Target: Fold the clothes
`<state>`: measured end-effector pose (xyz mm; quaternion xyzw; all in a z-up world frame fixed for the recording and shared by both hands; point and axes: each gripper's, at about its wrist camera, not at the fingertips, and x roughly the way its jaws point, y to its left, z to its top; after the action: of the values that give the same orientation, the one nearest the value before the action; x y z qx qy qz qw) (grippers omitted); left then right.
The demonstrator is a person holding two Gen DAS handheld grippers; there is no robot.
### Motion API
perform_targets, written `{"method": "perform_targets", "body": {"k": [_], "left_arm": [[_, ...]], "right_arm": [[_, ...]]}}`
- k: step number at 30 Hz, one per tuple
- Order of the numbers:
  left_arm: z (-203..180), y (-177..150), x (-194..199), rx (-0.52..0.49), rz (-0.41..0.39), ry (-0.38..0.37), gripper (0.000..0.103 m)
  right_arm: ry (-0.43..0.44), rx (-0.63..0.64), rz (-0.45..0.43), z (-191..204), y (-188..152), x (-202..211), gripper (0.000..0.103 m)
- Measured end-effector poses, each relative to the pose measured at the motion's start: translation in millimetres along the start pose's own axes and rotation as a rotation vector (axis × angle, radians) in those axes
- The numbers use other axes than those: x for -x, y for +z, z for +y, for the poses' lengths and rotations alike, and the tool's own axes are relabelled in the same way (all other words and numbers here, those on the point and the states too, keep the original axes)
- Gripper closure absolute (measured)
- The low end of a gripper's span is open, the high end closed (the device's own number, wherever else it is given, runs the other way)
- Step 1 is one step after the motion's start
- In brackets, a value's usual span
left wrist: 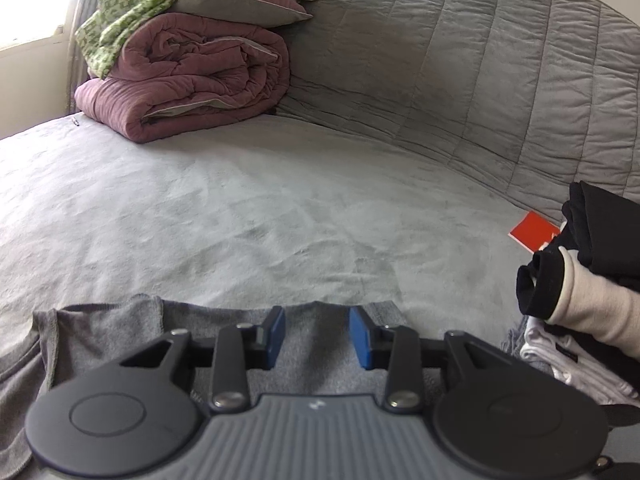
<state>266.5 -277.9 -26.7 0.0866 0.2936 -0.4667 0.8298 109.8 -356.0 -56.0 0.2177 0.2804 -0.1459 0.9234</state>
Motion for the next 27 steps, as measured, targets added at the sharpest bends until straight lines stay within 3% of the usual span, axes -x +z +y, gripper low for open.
{"method": "perform_targets", "body": {"k": [1, 2, 10, 12, 13, 14, 16, 18, 21, 24, 27], "left_arm": [[0.0, 1.5, -8.3, -0.021, 0.015, -0.002, 0.032], [-0.1, 3.0, -16.7, -0.041, 0.030, -0.004, 0.030], [-0.8, 10.2, -65.0, -0.173, 0.146, -0.055, 0.033], [-6.1, 12.6, -72.0, -0.201, 0.163, -0.060, 0.040], [-8.4, 14.4, -74.4, -0.207, 0.167, -0.064, 0.049], [-10.1, 15.9, -76.1, -0.203, 0.173, -0.067, 0.069], [-13.2, 16.5, -77.7, -0.170, 0.186, -0.072, 0.101], [-17.4, 14.9, -73.3, -0.160, 0.149, -0.056, 0.102], [-21.0, 13.3, -63.0, -0.137, 0.057, -0.019, 0.102], [-10.8, 14.5, -53.0, -0.033, -0.074, 0.023, 0.102], [-3.5, 9.0, -61.8, 0.036, -0.097, 0.046, 0.102]], "right_arm": [[0.004, -0.001, 0.003, 0.5, -0.4, -1.2, 0.058], [0.010, 0.001, 0.003, 0.9, -0.5, -2.2, 0.058], [0.019, 0.022, -0.023, -0.5, -1.4, -8.7, 0.058], [0.021, 0.028, -0.032, 0.7, -1.8, -9.7, 0.057], [0.026, 0.030, -0.039, 0.5, -2.2, -9.9, 0.057], [0.029, 0.028, -0.043, -0.2, -2.2, -10.1, 0.059], [0.042, 0.018, -0.045, -2.0, -1.8, -10.4, 0.082], [0.061, 0.003, -0.046, -3.8, -1.0, -9.7, 0.094], [0.023, -0.001, -0.089, -0.3, -1.1, -1.5, 0.096], [-0.024, -0.011, -0.113, 1.3, -1.5, 3.6, 0.097], [-0.074, -0.025, -0.065, -2.1, -3.3, -4.1, 0.097]]}}
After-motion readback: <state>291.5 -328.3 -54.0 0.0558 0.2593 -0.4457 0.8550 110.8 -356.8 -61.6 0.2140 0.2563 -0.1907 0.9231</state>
